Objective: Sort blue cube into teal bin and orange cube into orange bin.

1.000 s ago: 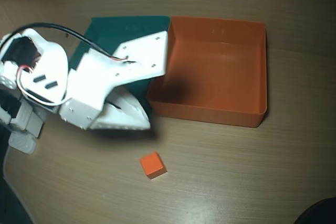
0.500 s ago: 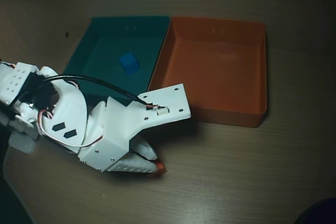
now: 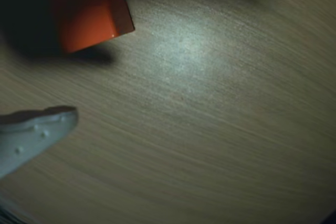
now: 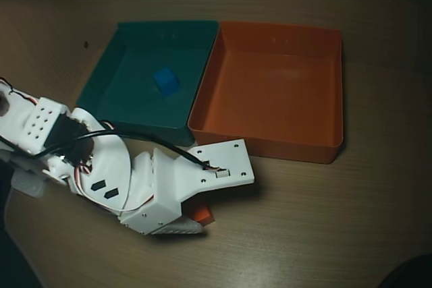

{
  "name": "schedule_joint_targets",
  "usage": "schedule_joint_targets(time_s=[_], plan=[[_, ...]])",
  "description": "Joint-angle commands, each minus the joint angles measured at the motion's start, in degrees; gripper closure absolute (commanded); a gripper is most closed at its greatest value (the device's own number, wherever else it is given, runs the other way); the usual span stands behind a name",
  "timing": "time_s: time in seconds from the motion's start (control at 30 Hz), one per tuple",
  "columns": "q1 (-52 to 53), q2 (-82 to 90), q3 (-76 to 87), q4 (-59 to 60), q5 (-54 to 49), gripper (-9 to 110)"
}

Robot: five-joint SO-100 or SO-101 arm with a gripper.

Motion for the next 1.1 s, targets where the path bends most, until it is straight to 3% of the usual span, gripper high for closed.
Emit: schedule_joint_targets(time_s=[0.0, 0.53, 1.07], plan=[[0.3, -0.3, -3.6, -1.0, -0.5, 54], [0.3, -7.3, -5.9, -1.1, -0.1, 56], [1.1, -10.5, -9.3, -0.1, -0.1, 106]])
